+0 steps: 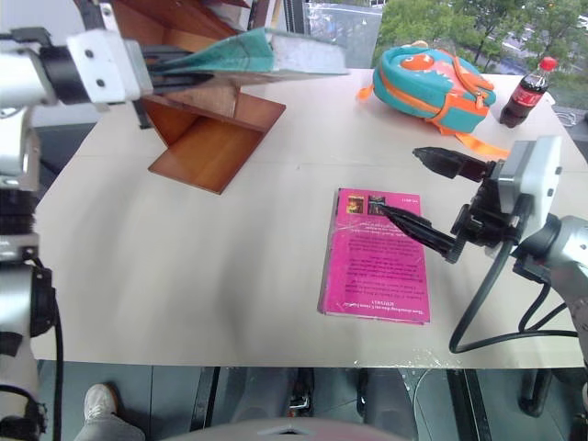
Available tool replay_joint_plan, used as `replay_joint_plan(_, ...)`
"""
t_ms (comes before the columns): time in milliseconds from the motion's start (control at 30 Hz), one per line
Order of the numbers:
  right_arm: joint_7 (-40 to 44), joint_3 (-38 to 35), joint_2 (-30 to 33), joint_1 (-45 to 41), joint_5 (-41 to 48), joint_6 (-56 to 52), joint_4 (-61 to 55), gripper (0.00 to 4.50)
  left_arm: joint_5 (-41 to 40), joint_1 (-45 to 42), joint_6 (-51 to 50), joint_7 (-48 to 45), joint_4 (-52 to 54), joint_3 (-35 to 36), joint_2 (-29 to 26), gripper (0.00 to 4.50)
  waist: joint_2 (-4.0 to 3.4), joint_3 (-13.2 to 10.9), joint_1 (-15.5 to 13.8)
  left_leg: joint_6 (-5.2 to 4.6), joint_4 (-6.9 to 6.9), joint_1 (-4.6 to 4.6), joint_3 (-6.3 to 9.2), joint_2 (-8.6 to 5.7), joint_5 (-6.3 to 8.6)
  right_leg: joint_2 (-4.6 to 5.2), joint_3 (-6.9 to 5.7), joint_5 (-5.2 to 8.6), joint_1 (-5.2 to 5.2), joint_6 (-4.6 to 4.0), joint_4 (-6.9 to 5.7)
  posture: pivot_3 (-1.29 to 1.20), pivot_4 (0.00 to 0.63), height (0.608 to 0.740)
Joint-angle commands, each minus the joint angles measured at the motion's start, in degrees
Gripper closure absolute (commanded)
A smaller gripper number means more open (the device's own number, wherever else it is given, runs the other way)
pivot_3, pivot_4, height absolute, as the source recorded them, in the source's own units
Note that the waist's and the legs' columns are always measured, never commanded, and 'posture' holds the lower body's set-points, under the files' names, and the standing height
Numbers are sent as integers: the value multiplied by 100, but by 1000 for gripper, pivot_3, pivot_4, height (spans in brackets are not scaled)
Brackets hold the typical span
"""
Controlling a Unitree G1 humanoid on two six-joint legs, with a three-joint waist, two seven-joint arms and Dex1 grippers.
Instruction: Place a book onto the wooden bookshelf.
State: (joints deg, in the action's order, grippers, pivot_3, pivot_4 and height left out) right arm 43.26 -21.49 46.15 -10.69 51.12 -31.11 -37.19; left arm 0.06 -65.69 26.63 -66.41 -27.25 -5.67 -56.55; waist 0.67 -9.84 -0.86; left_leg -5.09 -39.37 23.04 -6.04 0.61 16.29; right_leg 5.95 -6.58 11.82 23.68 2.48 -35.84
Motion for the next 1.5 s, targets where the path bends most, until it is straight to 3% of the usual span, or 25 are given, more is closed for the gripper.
replay_joint_plan(33,-51,49,0,-180,-24,103,-19,0,500,-565,861,26,-957,-79,-259,3806,1,-1,2,-1,0,-1,0,0,1,0,0,0,0,0,-1,0,150,740)
replay_joint_plan(300,-204,284,-196,-425,-45,183,-115,0,1619,-1335,1495,452,-3400,-583,-569,3806,30,-20,7,-8,-1,8,-1,2,4,0,-1,9,9,16,-6,0,150,740)
replay_joint_plan(433,-168,279,-260,-421,-109,267,-118,0,1736,-1455,1685,563,-3909,-569,-606,2724,39,-23,14,-11,-16,44,5,2,5,2,-9,1,39,5,-9,0,150,740)
replay_joint_plan(467,-149,271,-262,-416,-110,283,-98,0,1659,-1460,1686,553,-3946,-500,-605,2005,39,-23,12,-11,-17,50,5,2,5,2,-9,1,46,5,-11,0,150,740)
replay_joint_plan(533,-89,324,-275,-443,-157,323,-8,0,1325,-1356,1591,247,-3936,-273,-672,1228,40,-23,13,-11,-23,59,14,3,5,1,-19,1,48,5,-12,0,150,740)
replay_joint_plan(667,88,464,-283,-537,-238,417,217,0,366,-975,1072,-610,-3656,365,-782,1228,39,-24,21,-15,-43,74,20,5,7,2,-27,1,51,5,-13,0,150,740)
replay_joint_plan(800,383,694,-296,-854,-344,494,649,0,-1295,49,-1222,-1723,-2180,1405,-1112,1228,38,-27,111,-19,-61,77,20,11,10,1,-24,1,52,5,-24,0,150,740)
replay_joint_plan(900,596,782,-328,-1027,-416,574,924,0,-2654,1379,-4028,-1842,-150,2271,-1440,1228,36,-31,165,-20,-81,79,35,17,11,3,-28,2,49,5,-45,0,150,740)
replay_joint_plan(1000,725,840,-354,-1117,-479,635,1086,0,-3497,2365,-5572,-1624,1143,3003,-1529,1228,33,-33,164,-20,-88,77,36,18,11,7,-23,2,49,5,-55,0,150,740)
replay_joint_plan(1033,755,859,-351,-1139,-484,632,1107,0,-4024,2791,-6303,-1559,1755,3254,-1452,1737,33,-33,154,-19,-96,74,43,18,11,8,-25,2,45,5,-62,0,150,740)
replay_joint_plan(1067,779,873,-340,-1152,-496,627,1113,0,-4499,3180,-6937,-1435,2337,3451,-1343,1852,26,-37,149,-19,-98,74,42,18,11,7,-29,3,45,5,-63,0,150,740)
replay_joint_plan(1167,790,789,-294,-1116,-454,566,1024,0,-5081,4110,-7323,-806,3853,3481,-679,3289,-5,-42,93,-18,-103,59,59,15,12,20,-16,3,22,6,-63,0,150,740)
replay_joint_plan(1233,740,701,-229,-1003,-469,514,909,0,-4990,4206,-7021,52,4457,3044,261,4254,-7,-44,12,-15,-103,49,66,6,10,28,-21,2,10,2,-73,0,150,740)
replay_joint_plan(1267,698,656,-196,-948,-470,484,841,0,-4826,4205,-6802,465,4695,2761,755,4448,-2,-46,2,-9,-107,45,71,6,7,26,-23,1,6,0,-81,0,150,740)
replay_joint_plan(1333,578,516,-149,-807,-408,420,661,0,-4104,3973,-6154,1582,4838,2145,1859,4448,-17,-37,-63,0,-109,45,74,6,1,20,-28,0,4,-2,-87,0,150,740)
replay_joint_plan(1500,247,202,-87,-482,-318,290,260,0,-2514,3352,-4969,3847,4011,1464,3737,4448,10,-41,-111,-1,-113,28,66,-2,-1,21,-20,-5,-16,-6,-91,0,150,740)
